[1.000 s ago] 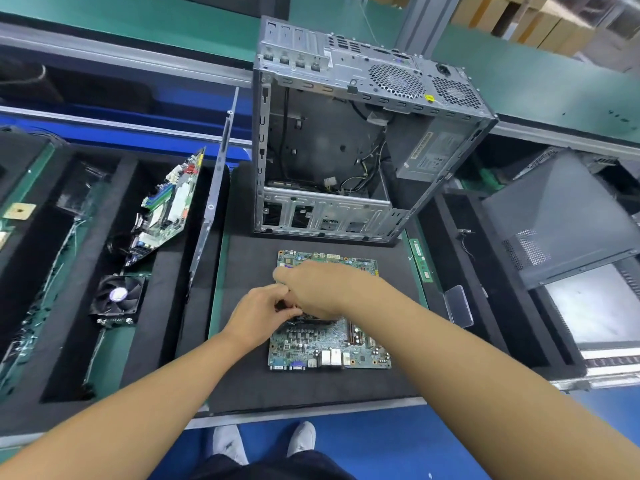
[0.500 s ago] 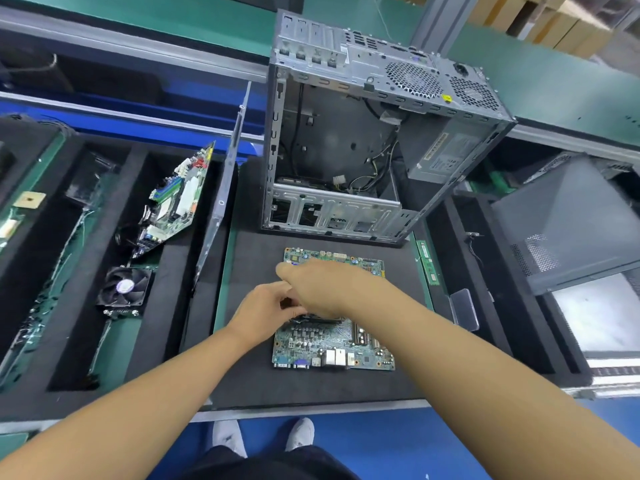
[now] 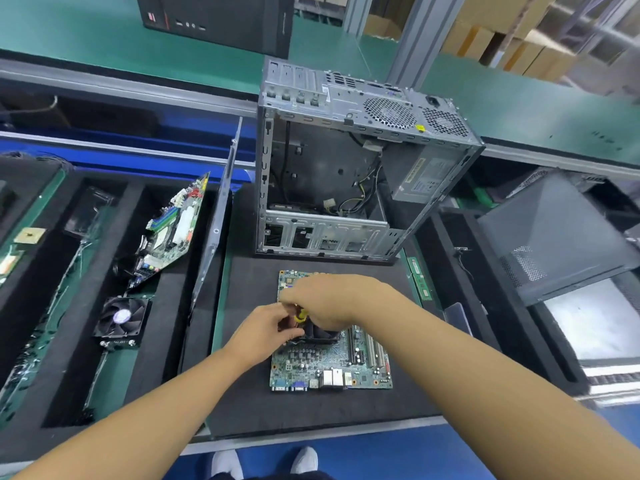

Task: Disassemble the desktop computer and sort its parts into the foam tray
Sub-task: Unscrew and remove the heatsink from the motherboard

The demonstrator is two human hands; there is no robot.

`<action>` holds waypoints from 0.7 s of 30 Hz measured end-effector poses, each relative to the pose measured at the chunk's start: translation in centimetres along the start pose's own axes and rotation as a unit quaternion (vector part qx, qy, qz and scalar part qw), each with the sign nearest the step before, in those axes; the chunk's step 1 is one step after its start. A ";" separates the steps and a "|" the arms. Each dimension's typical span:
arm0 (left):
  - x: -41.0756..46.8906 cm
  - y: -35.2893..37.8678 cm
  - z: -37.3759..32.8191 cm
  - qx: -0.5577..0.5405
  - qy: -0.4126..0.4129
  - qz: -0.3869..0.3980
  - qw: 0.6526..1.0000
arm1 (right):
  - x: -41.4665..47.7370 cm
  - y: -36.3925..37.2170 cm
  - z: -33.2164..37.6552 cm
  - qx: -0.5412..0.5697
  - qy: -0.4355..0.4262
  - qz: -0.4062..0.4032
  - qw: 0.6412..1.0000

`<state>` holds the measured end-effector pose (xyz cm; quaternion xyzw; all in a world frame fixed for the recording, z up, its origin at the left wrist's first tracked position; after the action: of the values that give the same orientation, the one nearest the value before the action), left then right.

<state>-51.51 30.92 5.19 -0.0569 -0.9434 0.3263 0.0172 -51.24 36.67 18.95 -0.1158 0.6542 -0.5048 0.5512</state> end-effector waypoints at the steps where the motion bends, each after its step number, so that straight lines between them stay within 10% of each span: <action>1: 0.1 0.1 -0.2 -0.011 0.008 0.010 1.000 | -0.4 0.1 -0.5 0.038 0.011 -0.011 0.999; 9: 1.7 -0.7 -2.3 0.041 0.033 0.025 0.998 | -5.3 -1.7 -8.3 0.178 0.111 -0.245 0.947; 17: 4.8 3.0 -5.4 0.221 0.060 0.107 0.967 | -12.7 5.7 -20.4 0.402 0.303 -0.348 0.791; 21: 4.9 6.8 -4.6 0.337 0.025 0.225 0.914 | -13.3 13.1 -24.4 0.523 0.391 -0.377 0.657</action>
<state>-55.43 39.59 4.57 -0.2669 -0.7388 0.6187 -0.0145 -61.54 65.21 13.79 0.1632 0.3378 -0.9266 -0.0237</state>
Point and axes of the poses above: each hand's wrist, its own x-axis towards the middle knuckle, its own y-axis out of the palm, z = x × y, the point moved 9 cm from there along x, towards the middle knuckle, and after that the axes turned 1 degree about -y, right-handed, at the moved point
